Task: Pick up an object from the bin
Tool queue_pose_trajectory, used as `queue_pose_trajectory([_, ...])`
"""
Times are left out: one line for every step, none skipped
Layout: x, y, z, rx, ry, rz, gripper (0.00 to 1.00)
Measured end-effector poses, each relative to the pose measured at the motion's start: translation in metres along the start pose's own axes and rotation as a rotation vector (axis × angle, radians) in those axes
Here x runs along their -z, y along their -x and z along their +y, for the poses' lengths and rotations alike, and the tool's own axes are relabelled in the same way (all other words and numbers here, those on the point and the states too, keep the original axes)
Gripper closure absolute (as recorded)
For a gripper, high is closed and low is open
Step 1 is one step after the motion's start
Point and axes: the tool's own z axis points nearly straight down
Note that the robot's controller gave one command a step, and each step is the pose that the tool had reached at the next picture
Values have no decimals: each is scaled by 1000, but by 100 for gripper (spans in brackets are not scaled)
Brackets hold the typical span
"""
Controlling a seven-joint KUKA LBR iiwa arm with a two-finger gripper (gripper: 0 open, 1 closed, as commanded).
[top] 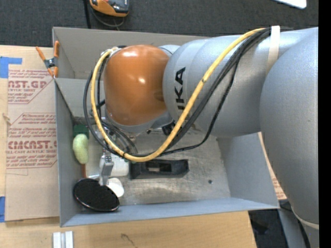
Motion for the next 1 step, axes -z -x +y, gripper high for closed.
queue_pose_trajectory([4,2,-1,-2,2,-8,0])
